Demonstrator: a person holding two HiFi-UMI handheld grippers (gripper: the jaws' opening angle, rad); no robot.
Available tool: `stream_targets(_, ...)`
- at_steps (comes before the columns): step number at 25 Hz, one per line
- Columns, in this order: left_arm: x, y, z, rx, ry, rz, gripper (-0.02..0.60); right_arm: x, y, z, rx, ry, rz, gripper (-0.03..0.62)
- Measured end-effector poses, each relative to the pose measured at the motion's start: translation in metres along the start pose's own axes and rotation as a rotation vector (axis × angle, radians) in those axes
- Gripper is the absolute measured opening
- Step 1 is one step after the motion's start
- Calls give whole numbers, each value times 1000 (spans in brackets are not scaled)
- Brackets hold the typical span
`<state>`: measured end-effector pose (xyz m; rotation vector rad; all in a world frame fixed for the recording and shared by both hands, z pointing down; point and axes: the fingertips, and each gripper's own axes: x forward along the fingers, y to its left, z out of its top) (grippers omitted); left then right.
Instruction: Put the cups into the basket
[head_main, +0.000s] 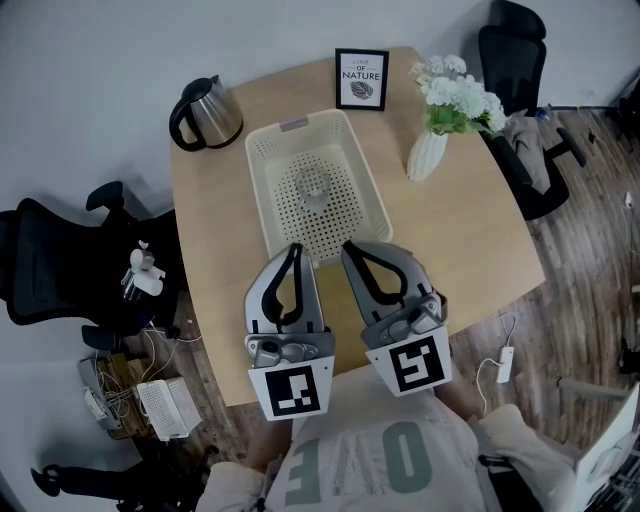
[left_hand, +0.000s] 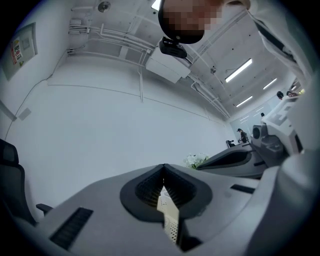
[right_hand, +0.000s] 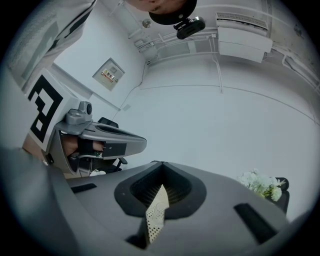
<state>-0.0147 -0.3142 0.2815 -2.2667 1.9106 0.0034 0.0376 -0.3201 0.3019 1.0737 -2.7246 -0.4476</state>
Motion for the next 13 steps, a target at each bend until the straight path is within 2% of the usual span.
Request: stream_targets(13,1,10,-4,26,3,21,9,5,-6,-2,16,-6,-16,-3)
